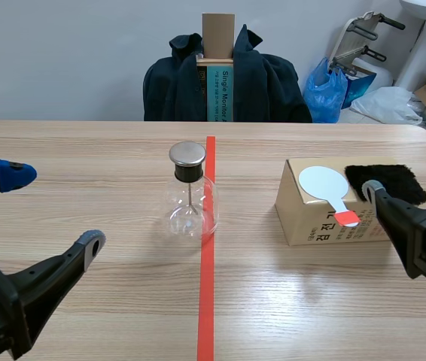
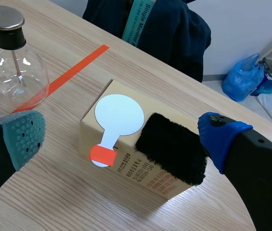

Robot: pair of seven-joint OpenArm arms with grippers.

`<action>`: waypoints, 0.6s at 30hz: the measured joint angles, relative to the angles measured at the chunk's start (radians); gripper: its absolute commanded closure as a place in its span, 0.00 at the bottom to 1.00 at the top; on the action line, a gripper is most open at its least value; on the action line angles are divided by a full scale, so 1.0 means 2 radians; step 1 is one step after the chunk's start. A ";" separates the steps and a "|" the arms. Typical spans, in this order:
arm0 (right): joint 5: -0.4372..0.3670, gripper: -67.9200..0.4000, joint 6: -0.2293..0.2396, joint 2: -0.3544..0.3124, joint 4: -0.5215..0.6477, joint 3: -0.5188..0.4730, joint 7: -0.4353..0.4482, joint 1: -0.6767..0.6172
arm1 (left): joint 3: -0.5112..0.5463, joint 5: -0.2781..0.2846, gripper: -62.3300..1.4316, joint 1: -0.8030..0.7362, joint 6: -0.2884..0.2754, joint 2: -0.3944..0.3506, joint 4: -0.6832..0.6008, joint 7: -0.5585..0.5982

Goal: Do the electroscope experiment.
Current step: 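Pick up the white charging plate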

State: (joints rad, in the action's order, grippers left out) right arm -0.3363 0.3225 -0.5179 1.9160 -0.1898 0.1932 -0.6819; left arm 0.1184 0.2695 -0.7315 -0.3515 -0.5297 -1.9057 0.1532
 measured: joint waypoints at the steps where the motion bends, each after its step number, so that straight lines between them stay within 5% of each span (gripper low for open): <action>1: 0.002 0.00 0.000 0.000 -0.001 0.000 0.037 0.000 | 0.000 0.000 0.00 0.000 0.000 0.000 0.000 0.000; 18: 0.002 0.00 0.002 0.000 -0.001 0.000 0.028 0.001 | 0.000 0.001 0.00 0.000 0.000 0.000 0.000 0.000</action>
State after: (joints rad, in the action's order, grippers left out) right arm -0.3325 0.3256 -0.5179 1.9141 -0.1898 0.2501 -0.6796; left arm 0.1184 0.2722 -0.7315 -0.3515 -0.5297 -1.9057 0.1535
